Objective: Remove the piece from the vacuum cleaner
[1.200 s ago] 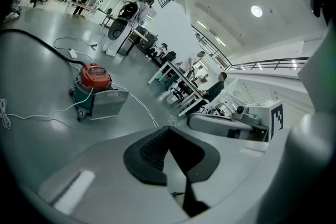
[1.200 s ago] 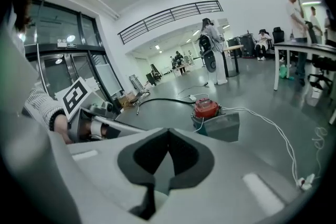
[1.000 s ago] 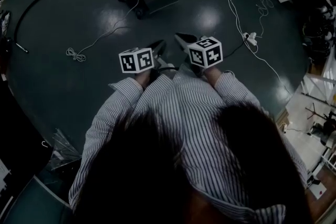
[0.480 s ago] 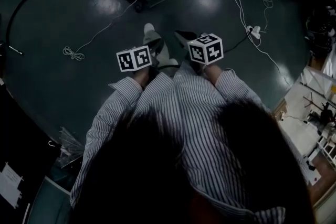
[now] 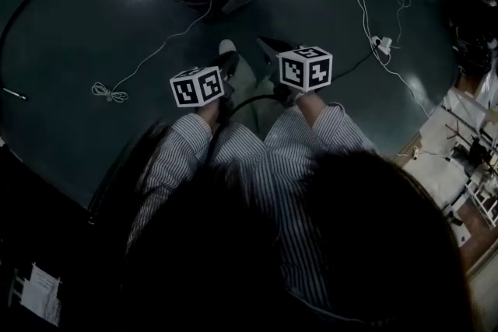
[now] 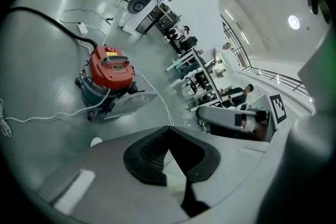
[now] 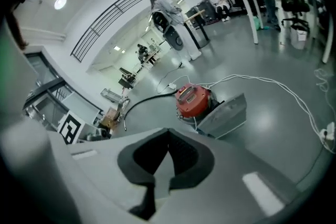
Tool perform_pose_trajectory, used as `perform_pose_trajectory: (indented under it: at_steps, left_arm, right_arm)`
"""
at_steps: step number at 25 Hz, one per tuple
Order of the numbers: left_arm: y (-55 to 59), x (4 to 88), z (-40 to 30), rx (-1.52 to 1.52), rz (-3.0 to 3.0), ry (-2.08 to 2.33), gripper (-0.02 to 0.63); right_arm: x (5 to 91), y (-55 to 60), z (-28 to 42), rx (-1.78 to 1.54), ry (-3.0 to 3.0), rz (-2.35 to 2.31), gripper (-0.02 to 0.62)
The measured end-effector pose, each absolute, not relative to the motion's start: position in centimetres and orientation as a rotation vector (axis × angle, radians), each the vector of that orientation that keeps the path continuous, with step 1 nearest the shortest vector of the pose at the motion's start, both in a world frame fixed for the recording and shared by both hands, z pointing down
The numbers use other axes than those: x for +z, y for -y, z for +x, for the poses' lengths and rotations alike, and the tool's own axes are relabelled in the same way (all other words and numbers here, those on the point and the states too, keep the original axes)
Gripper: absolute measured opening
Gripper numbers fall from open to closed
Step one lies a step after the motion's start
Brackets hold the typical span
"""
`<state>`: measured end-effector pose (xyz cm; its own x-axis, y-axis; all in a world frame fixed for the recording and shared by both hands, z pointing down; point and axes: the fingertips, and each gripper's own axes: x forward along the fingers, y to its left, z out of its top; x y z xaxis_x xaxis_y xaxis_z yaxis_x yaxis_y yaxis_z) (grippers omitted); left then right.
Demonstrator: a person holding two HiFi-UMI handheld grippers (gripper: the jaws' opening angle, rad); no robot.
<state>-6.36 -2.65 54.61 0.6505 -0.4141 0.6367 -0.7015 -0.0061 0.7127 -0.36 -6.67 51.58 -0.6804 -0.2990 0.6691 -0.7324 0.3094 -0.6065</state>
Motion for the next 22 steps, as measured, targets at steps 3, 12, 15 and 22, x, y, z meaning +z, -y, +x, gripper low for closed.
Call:
perform_pose_trajectory:
  at_steps: [3,12,15,22]
  left_arm:
    - [5.5,57.7,-8.0,0.32,1.618,0.977,0.008]
    - [10.2,69.4,-8.3,0.355,1.589,1.003,0.008]
    - [12.1,72.8,-8.9,0.377,1.621,1.045,0.008]
    - [13.7,78.4,-10.1,0.56,1.729,1.139,0.008]
  right_arm:
    - [53.6,9.1,-0.7,1.379,2.122,0.955,0.002]
    - [66.4,11.0,-0.6,1.446,1.986,0.922,0.002]
    - [70.1,12.0,-1.2,1.481,1.978,0.92,0.002]
    - [75.7,12.1,-2.3,1.533,1.955,0.891,0.002]
